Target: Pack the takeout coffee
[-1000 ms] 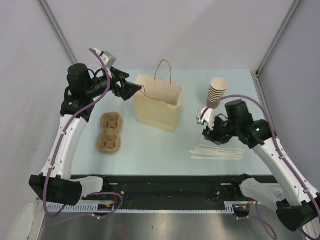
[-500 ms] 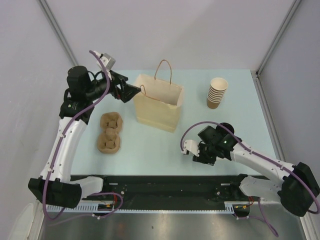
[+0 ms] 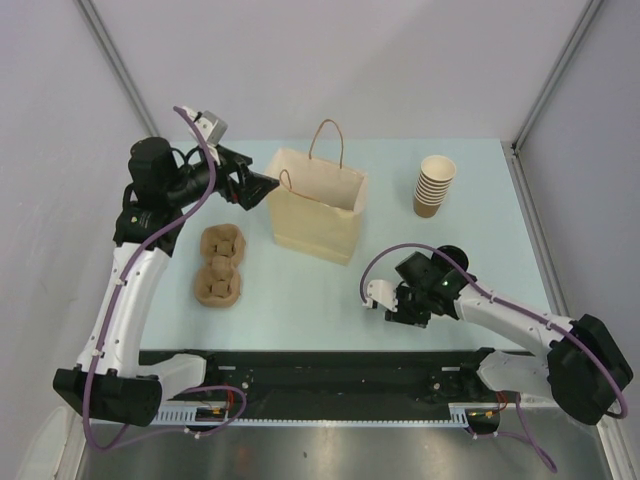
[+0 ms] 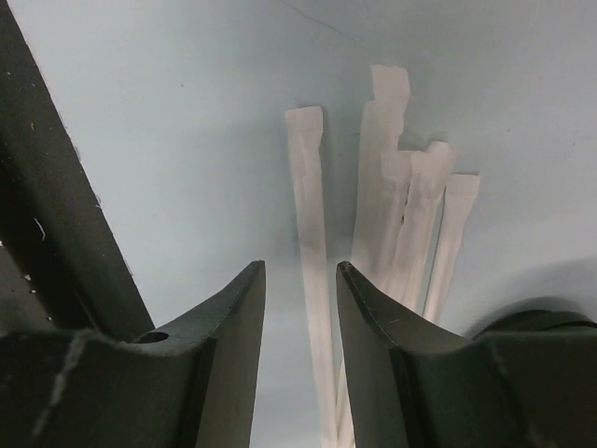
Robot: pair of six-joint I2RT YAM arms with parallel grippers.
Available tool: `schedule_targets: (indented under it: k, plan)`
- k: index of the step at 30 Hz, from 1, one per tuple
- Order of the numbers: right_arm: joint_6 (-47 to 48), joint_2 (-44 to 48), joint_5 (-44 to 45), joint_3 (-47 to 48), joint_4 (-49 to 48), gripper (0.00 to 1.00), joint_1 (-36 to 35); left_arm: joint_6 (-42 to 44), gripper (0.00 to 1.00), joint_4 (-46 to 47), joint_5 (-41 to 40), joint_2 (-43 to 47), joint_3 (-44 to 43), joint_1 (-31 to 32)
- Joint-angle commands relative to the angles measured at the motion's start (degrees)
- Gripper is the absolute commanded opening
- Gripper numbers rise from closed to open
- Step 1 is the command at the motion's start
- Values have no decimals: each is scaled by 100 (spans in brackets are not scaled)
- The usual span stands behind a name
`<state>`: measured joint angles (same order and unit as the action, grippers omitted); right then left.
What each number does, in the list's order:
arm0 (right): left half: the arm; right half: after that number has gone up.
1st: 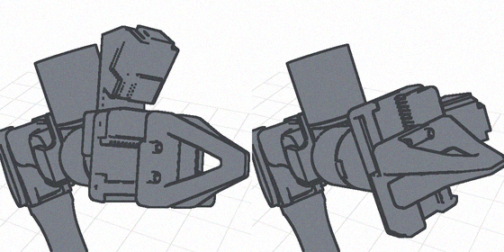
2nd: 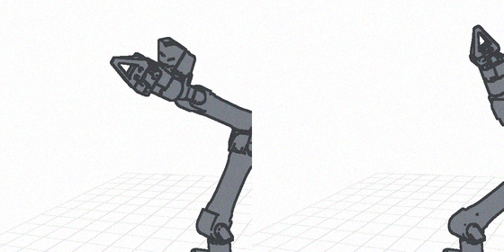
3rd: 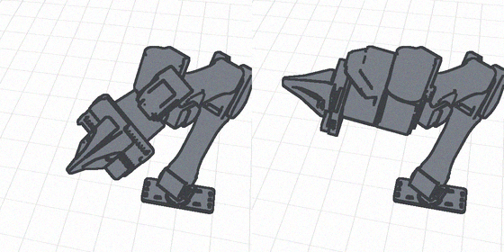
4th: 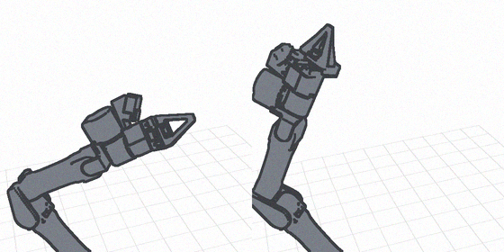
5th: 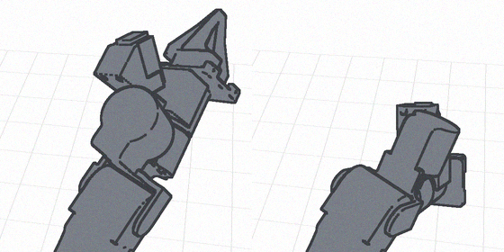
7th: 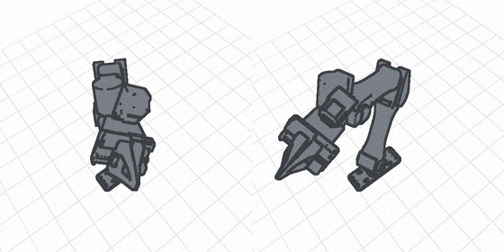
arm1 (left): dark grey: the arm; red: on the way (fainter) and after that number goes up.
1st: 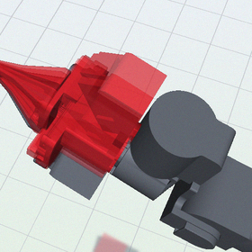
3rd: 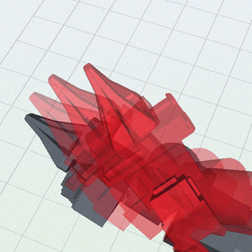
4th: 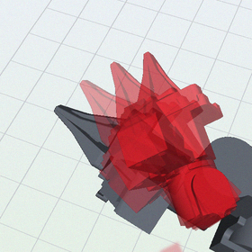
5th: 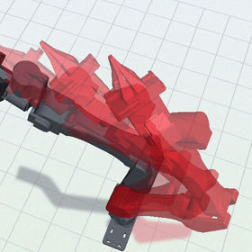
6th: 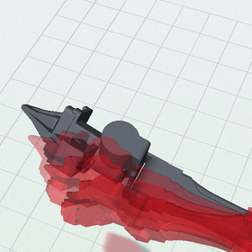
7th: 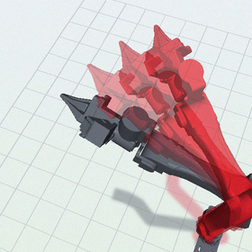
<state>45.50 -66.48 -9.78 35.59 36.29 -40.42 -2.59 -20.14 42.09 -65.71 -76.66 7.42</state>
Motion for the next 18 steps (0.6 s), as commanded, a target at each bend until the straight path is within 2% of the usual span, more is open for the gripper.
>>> schedule_targets:
  k: [1, 15, 18]
  plan:
    - [267, -128, -208, 27, -35, 41, 96, 30, 99, 54, -43, 23, -6, -30]
    - [522, -691, -208, 27, -421, 40, 246, 242, 100, -253, -25, -108, -165, -30]
    - [548, -752, -235, 27, -413, 37, 184, 443, 99, -289, -34, -117, -165, -30]
